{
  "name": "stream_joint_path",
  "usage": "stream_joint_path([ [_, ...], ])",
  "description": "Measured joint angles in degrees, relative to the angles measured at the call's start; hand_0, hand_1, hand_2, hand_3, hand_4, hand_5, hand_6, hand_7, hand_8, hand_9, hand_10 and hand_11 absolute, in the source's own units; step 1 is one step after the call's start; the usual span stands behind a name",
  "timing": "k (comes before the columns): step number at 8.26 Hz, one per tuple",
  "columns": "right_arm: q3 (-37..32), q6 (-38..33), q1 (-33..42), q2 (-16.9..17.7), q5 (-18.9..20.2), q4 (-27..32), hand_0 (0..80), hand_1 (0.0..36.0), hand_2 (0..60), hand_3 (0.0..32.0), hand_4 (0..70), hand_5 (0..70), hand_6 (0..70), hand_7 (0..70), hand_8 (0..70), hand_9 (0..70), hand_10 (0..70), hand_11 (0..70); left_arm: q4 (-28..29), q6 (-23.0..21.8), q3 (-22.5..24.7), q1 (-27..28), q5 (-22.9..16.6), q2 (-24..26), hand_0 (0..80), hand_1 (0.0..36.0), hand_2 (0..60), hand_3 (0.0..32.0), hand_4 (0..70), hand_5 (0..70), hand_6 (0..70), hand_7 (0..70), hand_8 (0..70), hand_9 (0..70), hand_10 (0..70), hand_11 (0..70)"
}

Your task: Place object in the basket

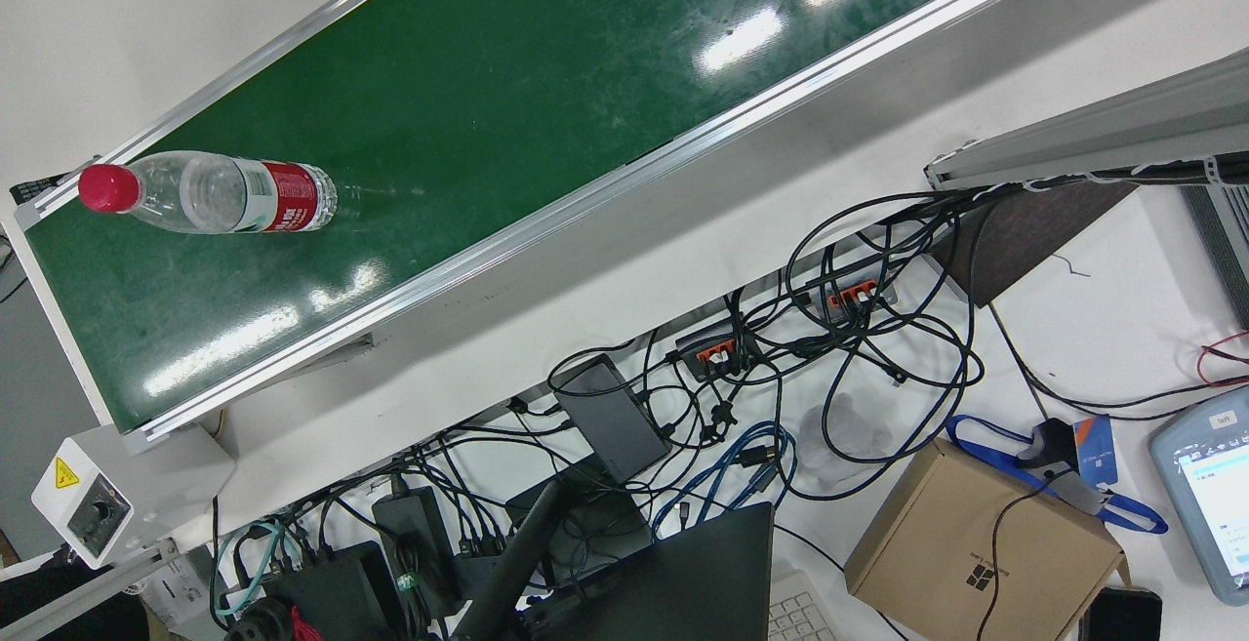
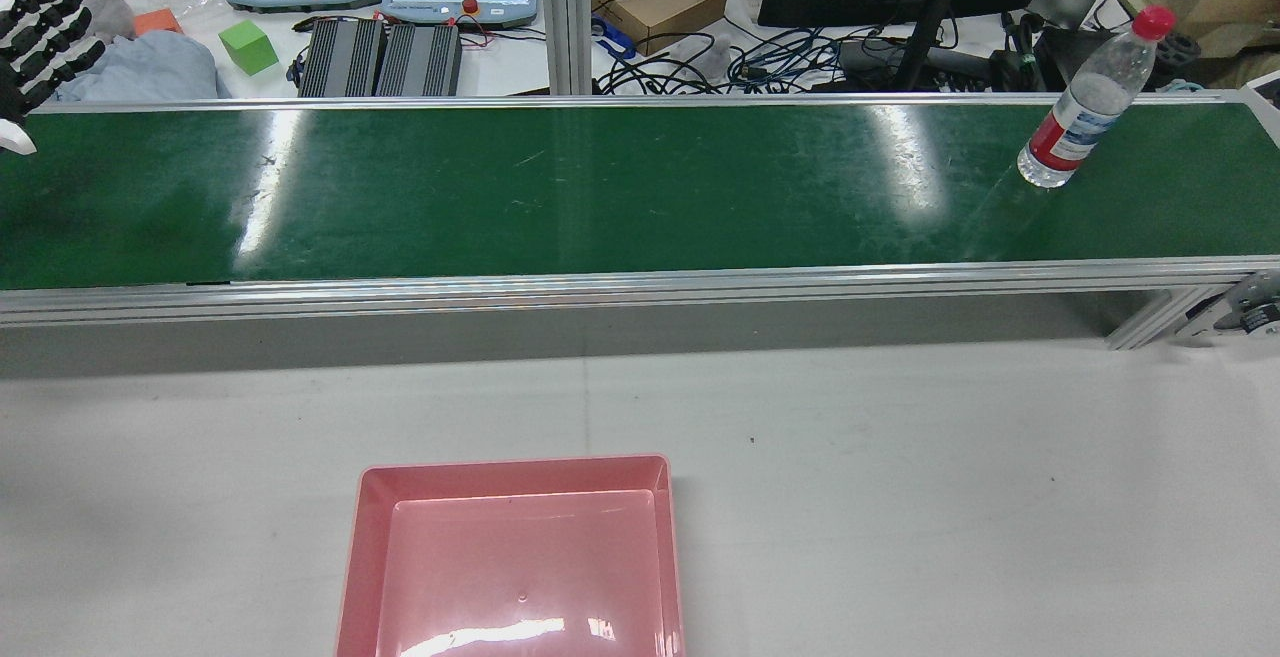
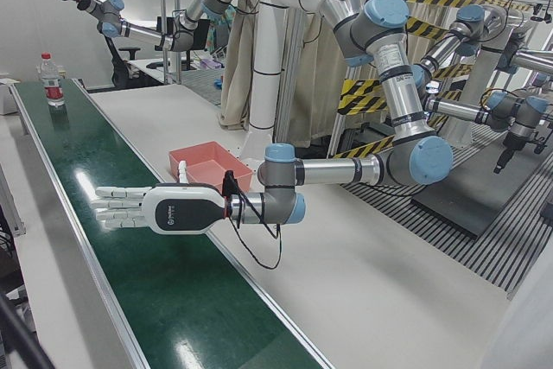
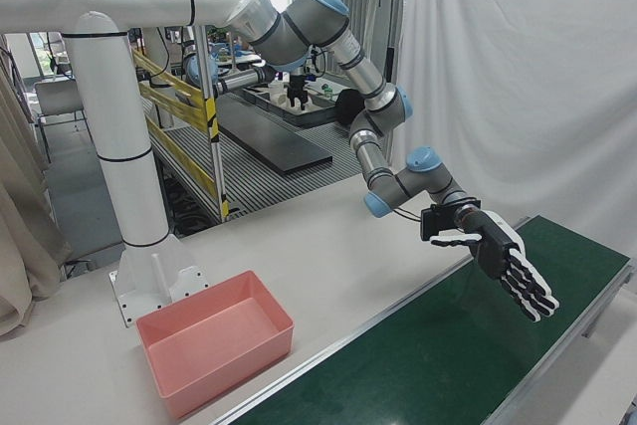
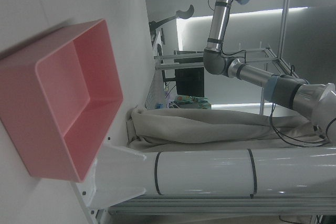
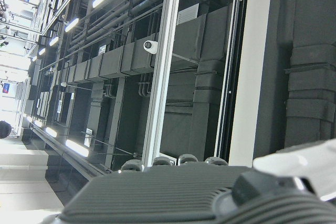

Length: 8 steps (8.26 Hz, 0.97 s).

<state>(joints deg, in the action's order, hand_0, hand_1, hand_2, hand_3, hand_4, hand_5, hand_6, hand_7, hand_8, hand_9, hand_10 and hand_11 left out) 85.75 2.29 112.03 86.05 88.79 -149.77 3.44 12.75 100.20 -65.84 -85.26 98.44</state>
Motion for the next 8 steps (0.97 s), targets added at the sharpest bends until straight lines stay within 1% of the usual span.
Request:
stream_joint_path([
  [3, -0.05, 0.00, -0.02, 0.00, 0.01, 0.00, 0.0, 0.0, 0.0, 0.0, 0.0, 0.0, 0.0, 0.0, 0.0, 0.0, 0.0, 0.0, -0.01, 0.00, -0.04, -0.06, 0.00, -0.06, 59.9, 13.0, 0.0, 0.0, 0.1, 8.4, 1.7, 0.0, 0.0, 0.5, 3.0, 6.7],
  [7, 0.02, 0.00, -0.03, 0.00, 0.01, 0.00, 0.0, 0.0, 0.0, 0.0, 0.0, 0.0, 0.0, 0.0, 0.0, 0.0, 0.0, 0.0, 0.06, -0.07, -0.01, -0.18, 0.00, -0.09, 59.9, 12.5, 0.0, 0.0, 0.1, 8.1, 1.6, 0.0, 0.0, 0.0, 2.8, 6.5],
  [8, 0.00, 0.00, -0.02, 0.00, 0.03, 0.00, 0.0, 0.0, 0.0, 0.0, 0.0, 0.0, 0.0, 0.0, 0.0, 0.0, 0.0, 0.0, 0.10, -0.08, 0.00, -0.22, 0.00, -0.09, 59.2, 11.0, 0.0, 0.0, 0.0, 7.4, 0.8, 0.0, 0.0, 0.1, 2.3, 5.6],
])
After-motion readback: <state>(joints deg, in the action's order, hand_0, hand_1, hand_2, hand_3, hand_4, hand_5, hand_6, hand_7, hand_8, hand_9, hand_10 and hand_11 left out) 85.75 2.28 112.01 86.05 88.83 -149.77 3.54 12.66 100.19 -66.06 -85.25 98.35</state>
